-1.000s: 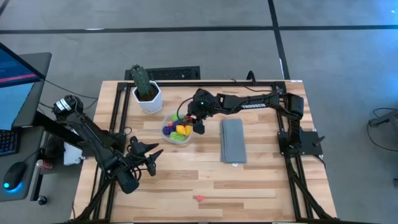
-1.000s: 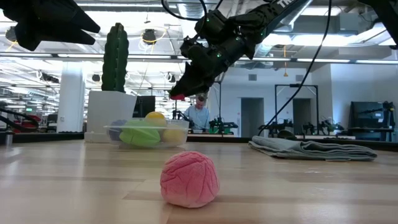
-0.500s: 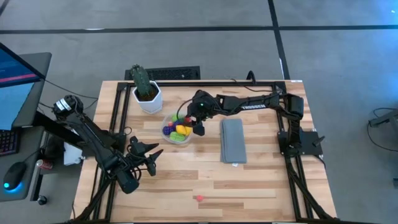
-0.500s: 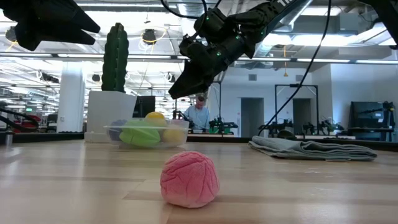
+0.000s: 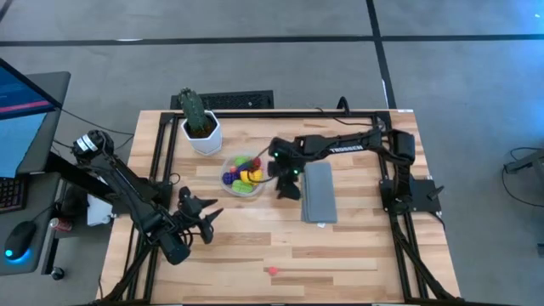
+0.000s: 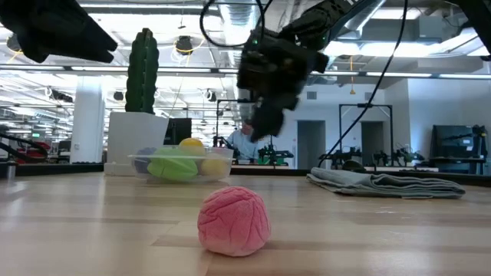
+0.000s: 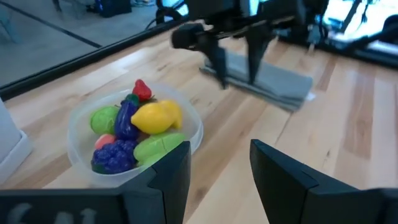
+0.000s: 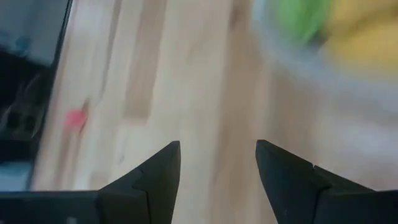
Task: Pick and placing Produce into tupperware
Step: Put the pink peach into the transparent container
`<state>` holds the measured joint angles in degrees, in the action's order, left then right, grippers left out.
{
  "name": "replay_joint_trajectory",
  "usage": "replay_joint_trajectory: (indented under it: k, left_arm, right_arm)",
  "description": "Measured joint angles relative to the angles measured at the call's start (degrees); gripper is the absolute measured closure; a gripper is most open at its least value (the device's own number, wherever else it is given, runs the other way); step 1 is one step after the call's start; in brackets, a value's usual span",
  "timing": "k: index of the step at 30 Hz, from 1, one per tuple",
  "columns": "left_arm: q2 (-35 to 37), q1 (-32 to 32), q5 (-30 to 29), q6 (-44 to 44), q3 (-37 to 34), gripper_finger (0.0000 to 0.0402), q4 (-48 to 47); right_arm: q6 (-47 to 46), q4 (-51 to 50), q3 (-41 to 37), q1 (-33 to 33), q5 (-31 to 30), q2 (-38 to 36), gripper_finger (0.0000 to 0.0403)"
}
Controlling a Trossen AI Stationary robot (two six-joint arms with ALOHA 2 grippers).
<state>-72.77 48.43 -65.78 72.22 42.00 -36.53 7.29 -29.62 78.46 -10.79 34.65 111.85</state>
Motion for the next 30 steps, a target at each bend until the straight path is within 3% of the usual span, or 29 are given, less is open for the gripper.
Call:
replay_joint_trajectory:
  k: [5, 9, 14, 17, 24, 30]
  left_arm:
    - [0.0, -0.7, 3.1, -5.5, 0.0, 0.0246, 0.4]
    - [0.0, -1.1, 6.4, -14.0, 0.0, 0.0246, 6.0]
    - [0.0, -2.3, 18.4, -29.2, 0.0, 0.0246, 15.2]
    - [0.0, -3.7, 24.3, -32.9, 0.0, 0.0246, 18.9]
    - [-0.6, -5.5, 23.6, -34.1, 0.0, 0.0246, 29.3]
    - [-5.4, -6.1, 27.4, -32.7, 0.0, 0.0246, 37.7]
  right_arm:
    - [0.1, -11.5, 0.0, 3.4, 2.8, 0.0, 0.0173]
    - [-3.6, -15.8, 0.0, 7.3, 2.8, 0.0, 0.0173]
    - [-11.3, -13.2, 0.0, 12.4, 1.9, -0.4, 0.0173]
    - [-15.5, -7.2, 0.0, 15.3, 0.3, -1.0, 0.0173]
    - [-17.4, 3.6, -1.2, 22.3, -13.2, -6.9, 0.0173]
    - [-18.2, 15.0, -11.0, 29.4, -30.2, -17.8, 0.0181]
